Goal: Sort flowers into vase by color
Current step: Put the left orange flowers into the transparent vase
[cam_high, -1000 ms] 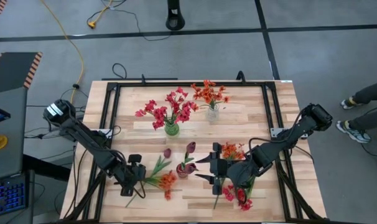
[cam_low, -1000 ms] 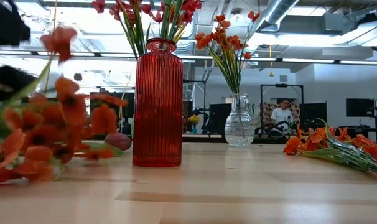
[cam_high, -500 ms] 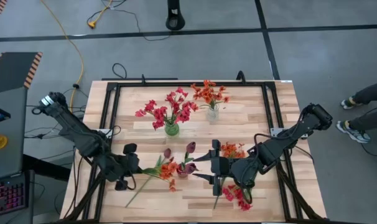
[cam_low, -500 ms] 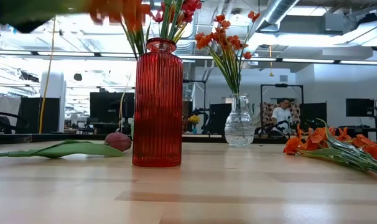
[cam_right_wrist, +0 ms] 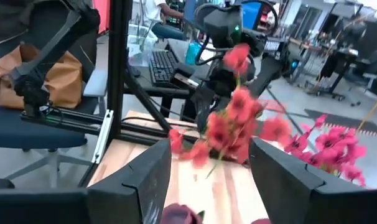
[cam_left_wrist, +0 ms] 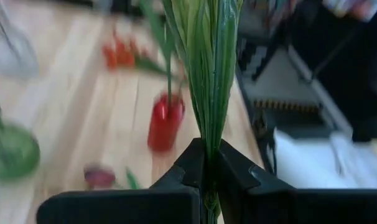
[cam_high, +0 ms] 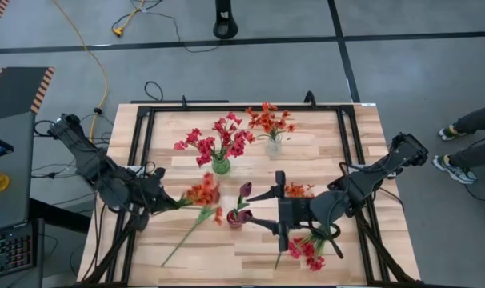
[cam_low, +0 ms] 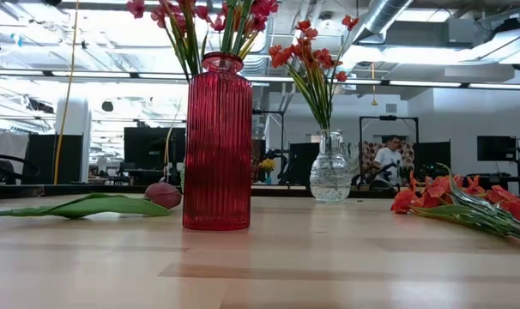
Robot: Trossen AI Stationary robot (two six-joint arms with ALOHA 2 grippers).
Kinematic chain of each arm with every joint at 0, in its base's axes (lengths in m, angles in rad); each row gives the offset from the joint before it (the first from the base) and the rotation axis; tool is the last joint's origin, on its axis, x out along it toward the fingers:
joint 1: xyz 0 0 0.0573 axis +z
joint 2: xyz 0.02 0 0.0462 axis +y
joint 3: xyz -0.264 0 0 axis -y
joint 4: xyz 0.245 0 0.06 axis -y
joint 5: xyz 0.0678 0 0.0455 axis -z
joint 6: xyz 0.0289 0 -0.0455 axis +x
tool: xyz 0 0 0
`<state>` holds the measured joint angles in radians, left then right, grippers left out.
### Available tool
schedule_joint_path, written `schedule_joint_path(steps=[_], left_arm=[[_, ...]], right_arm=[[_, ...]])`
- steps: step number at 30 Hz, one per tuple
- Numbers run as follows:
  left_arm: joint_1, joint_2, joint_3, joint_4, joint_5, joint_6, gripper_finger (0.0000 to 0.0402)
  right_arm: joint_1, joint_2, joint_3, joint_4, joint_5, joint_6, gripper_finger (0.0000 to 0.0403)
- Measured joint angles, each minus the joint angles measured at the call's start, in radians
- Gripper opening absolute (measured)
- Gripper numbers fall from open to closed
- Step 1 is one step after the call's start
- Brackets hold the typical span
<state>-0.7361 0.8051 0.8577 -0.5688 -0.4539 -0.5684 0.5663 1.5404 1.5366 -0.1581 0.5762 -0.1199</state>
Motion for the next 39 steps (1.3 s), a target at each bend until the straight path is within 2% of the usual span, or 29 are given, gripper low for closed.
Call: schedule_joint_path(steps=[10, 18, 24, 33, 39], left_arm=[[0.002, -0.020, 0.000, 0.461, -0.199, 0.426, 0.0007], [0.089, 0.000, 0.000, 0.667, -0.228, 0.675, 0.0007], [0.199, 0.066, 0.000, 0.802, -0.160, 0.769, 0.0007], [0.338, 0.188, 0.000, 0.954, -0.008, 0.761, 0.0007], [0.399, 0.284, 0.000, 1.062, 0.049, 0.740, 0.0007]], right_arm=[[-0.082, 0.000, 0.000, 0.021, 0.000, -0.012, 0.0240], [-0.157, 0.003, 0.000, 0.090, -0.005, -0.012, 0.0240], [-0.213, 0.004, 0.000, 0.154, -0.121, -0.012, 0.0240], [-0.279, 0.004, 0.000, 0.198, -0.229, -0.011, 0.0240], [-0.288, 0.004, -0.001, 0.198, -0.238, -0.010, 0.0240]])
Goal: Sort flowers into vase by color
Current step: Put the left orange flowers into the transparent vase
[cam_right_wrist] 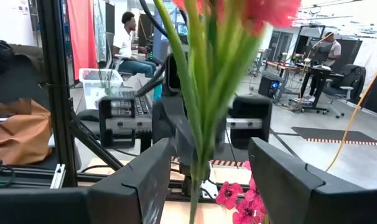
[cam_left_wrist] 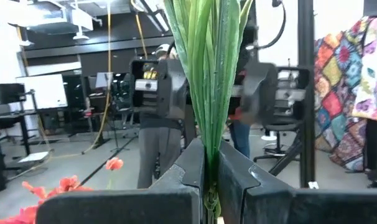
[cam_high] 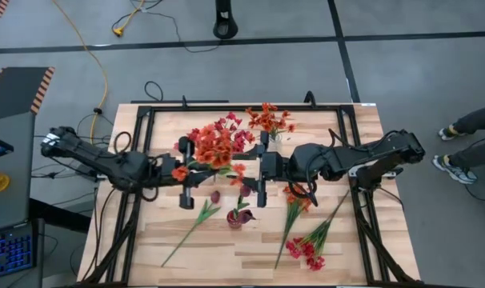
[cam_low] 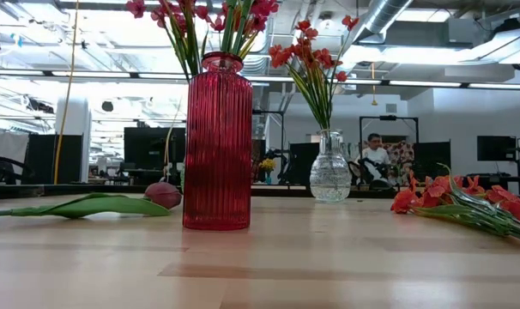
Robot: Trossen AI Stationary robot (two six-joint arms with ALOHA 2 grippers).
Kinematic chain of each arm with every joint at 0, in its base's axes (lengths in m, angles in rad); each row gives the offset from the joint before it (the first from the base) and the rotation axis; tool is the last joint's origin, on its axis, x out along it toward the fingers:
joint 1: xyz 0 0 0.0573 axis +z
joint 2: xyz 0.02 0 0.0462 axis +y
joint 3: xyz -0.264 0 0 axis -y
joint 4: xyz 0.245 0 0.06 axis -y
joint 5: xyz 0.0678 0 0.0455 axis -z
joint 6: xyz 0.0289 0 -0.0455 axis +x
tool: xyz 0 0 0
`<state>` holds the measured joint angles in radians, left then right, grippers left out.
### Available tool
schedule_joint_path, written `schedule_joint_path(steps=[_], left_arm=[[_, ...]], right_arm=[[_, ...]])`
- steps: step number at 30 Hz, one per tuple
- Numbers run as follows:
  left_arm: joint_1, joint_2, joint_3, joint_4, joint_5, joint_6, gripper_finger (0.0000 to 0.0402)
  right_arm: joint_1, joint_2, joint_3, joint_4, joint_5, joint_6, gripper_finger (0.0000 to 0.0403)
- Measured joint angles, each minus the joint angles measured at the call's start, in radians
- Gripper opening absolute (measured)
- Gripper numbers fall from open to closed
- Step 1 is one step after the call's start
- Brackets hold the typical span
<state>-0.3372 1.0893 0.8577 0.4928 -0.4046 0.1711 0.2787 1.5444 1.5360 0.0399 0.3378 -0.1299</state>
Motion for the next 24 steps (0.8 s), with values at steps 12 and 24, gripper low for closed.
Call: schedule_joint_path(steps=[12, 24], left_arm=[[0.038, 0.160, 0.114, 0.038, 0.033, 0.032, 0.0007], [0.038, 0.227, 0.157, 0.038, 0.023, 0.053, 0.0007]], right_arm=[[0.000, 0.000, 0.000, -0.005, 0.000, 0.000, 0.0240], [0.009, 0.000, 0.000, -0.021, 0.001, 0.014, 0.0199]])
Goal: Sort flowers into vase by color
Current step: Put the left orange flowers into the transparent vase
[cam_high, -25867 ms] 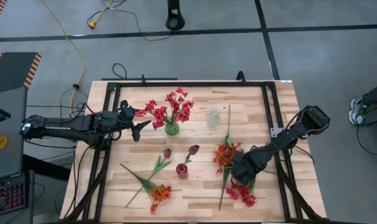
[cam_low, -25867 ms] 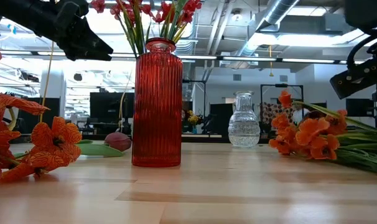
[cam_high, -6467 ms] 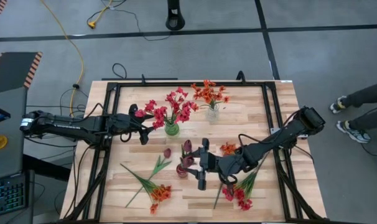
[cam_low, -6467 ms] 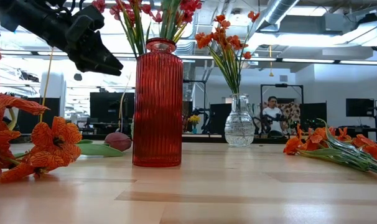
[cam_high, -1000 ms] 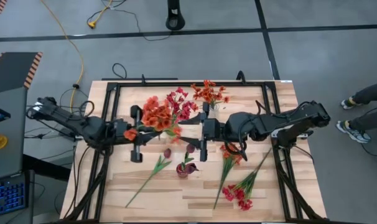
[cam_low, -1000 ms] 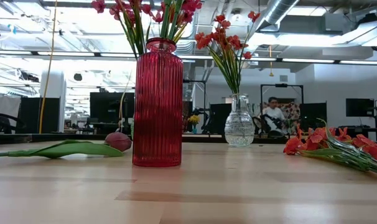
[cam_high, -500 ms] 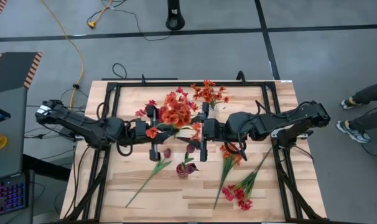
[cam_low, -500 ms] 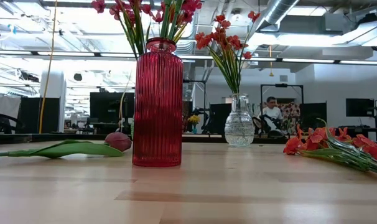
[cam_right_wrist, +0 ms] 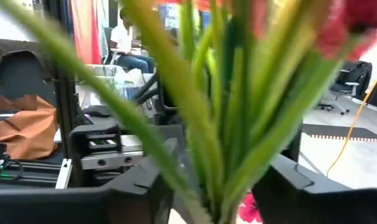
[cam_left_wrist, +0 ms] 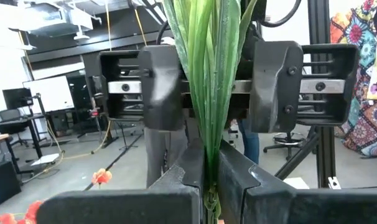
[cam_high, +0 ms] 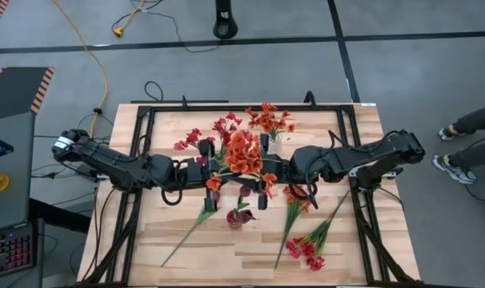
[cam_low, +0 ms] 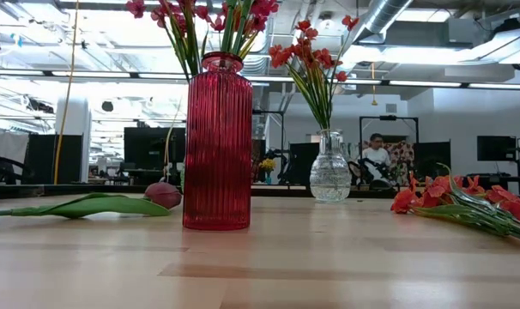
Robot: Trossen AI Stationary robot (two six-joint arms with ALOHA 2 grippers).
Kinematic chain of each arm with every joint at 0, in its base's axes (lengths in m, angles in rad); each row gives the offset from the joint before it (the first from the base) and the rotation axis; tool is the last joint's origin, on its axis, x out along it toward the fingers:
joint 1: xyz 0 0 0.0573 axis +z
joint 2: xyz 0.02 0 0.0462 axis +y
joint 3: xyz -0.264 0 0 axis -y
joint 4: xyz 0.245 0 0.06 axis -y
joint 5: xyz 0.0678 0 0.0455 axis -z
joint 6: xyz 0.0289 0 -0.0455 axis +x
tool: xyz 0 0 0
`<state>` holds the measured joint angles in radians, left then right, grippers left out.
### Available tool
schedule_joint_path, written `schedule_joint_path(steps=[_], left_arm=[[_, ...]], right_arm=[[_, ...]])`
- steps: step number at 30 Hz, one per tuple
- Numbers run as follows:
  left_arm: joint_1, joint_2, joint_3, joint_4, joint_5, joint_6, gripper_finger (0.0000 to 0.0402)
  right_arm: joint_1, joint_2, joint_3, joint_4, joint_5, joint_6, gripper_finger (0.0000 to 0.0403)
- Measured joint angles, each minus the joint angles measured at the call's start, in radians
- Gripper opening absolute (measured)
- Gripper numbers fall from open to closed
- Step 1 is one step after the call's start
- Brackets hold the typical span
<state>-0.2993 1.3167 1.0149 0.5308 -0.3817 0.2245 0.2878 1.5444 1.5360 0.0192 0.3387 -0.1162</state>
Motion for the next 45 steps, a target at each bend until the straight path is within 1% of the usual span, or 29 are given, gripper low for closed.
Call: schedule_joint_path(steps=[3, 9, 12, 15, 18, 23, 27, 30, 33, 35, 39, 45], left_arm=[[0.000, -0.001, 0.000, 0.005, 0.000, 0.000, 0.0007], [0.000, -0.001, 0.000, 0.005, 0.002, 0.001, 0.0007], [0.000, -0.001, 0.000, 0.005, 0.011, 0.009, 0.0016], [-0.001, -0.001, 0.000, 0.005, 0.010, 0.055, 0.0042], [-0.003, -0.002, 0.000, 0.006, 0.009, 0.054, 0.0080], [-0.003, -0.004, 0.000, 0.006, -0.001, 0.047, 0.0140], [-0.004, -0.024, 0.001, -0.032, 0.000, 0.043, 0.0171], [-0.010, -0.042, 0.001, -0.079, 0.001, 0.042, 0.0179], [-0.024, -0.070, 0.001, -0.119, 0.001, 0.040, 0.0180], [-0.036, -0.087, 0.001, -0.144, 0.002, 0.041, 0.0178], [-0.058, -0.118, 0.001, -0.189, 0.003, 0.041, 0.0175], [-0.082, -0.155, 0.001, -0.243, 0.002, 0.022, 0.0174]], right_arm=[[0.000, 0.000, 0.000, -0.010, 0.000, 0.003, 0.0162], [0.000, 0.000, 0.000, -0.013, 0.004, 0.003, 0.0073], [0.000, 0.000, 0.000, -0.012, 0.005, 0.003, 0.0037], [0.000, -0.002, 0.000, -0.013, 0.006, 0.003, 0.0034], [-0.001, -0.009, 0.000, -0.019, 0.013, 0.003, 0.0034], [0.002, -0.062, -0.001, -0.127, 0.094, 0.004, 0.0043], [0.013, -0.113, -0.001, -0.216, 0.158, 0.008, 0.0039], [0.014, -0.153, -0.001, -0.286, 0.168, 0.057, 0.0035], [0.014, -0.191, -0.001, -0.363, 0.171, 0.116, 0.0037], [0.016, -0.214, -0.015, -0.393, 0.208, 0.139, 0.0041], [0.026, -0.266, -0.090, -0.404, 0.295, 0.152, 0.0038], [0.026, -0.379, -0.268, -0.372, 0.384, 0.230, 0.0039]])
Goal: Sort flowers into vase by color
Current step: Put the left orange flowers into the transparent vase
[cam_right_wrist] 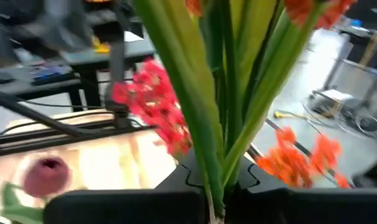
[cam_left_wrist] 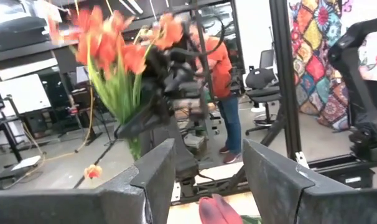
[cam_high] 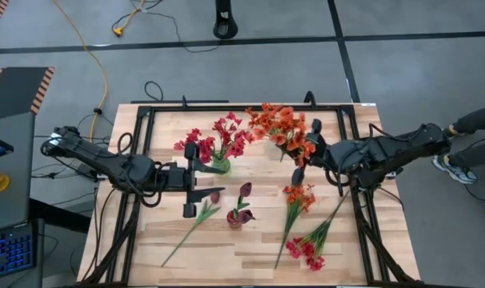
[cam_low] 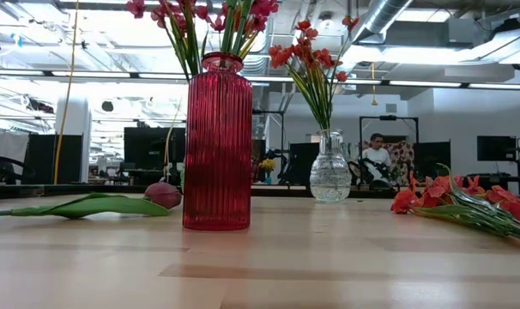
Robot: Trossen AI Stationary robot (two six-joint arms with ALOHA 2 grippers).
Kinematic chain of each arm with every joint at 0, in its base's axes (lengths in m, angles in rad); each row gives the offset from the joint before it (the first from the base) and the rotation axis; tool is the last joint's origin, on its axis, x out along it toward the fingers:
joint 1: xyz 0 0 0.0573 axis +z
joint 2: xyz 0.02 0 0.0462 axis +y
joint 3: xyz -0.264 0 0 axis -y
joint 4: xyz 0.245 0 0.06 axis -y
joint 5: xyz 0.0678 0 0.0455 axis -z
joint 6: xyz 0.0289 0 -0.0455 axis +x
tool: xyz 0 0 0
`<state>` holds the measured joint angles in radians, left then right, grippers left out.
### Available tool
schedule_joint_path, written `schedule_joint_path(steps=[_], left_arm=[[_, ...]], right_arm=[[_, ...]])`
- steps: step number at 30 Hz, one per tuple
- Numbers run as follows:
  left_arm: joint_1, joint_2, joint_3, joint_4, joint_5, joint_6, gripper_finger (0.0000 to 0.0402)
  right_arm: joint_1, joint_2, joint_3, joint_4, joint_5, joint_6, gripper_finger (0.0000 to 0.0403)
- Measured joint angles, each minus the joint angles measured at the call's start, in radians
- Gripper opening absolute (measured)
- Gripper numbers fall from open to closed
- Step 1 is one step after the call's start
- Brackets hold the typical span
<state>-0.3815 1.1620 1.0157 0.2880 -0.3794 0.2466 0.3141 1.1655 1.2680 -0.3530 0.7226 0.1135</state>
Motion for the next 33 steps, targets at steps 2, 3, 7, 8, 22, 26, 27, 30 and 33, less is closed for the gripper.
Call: schedule_joint_path(steps=[2, 3, 7, 8, 22, 26, 27, 30, 33], left_arm=[[-0.001, -0.007, 0.000, -0.014, 0.000, -0.005, 0.0174], [-0.001, -0.007, 0.000, -0.014, 0.000, -0.006, 0.0174], [-0.001, -0.006, 0.000, -0.024, 0.000, -0.007, 0.0174], [-0.001, -0.006, 0.000, -0.026, 0.000, -0.007, 0.0174], [0.000, -0.005, 0.000, -0.039, 0.000, -0.007, 0.0174], [-0.001, -0.005, 0.000, -0.038, 0.000, -0.007, 0.0174], [-0.001, -0.005, 0.000, -0.038, 0.000, -0.007, 0.0174], [-0.001, -0.005, 0.000, -0.038, 0.000, -0.007, 0.0174], [-0.001, -0.005, 0.000, -0.041, 0.000, -0.007, 0.0174]], right_arm=[[0.000, -0.039, -0.072, 0.020, 0.044, 0.029, 0.0040], [-0.001, -0.059, -0.113, 0.038, 0.073, 0.038, 0.0040], [-0.003, -0.142, -0.276, 0.157, 0.168, 0.055, 0.0038], [-0.005, -0.160, -0.315, 0.196, 0.189, 0.055, 0.0038], [-0.218, -0.277, -0.663, 0.638, 0.223, 0.035, 0.0040], [-0.277, -0.258, -0.689, 0.705, 0.183, 0.036, 0.0040], [-0.289, -0.253, -0.690, 0.723, 0.162, 0.036, 0.0040], [-0.320, -0.239, -0.690, 0.759, 0.139, 0.036, 0.0040], [-0.349, -0.206, -0.690, 0.764, 0.139, 0.036, 0.0040]])
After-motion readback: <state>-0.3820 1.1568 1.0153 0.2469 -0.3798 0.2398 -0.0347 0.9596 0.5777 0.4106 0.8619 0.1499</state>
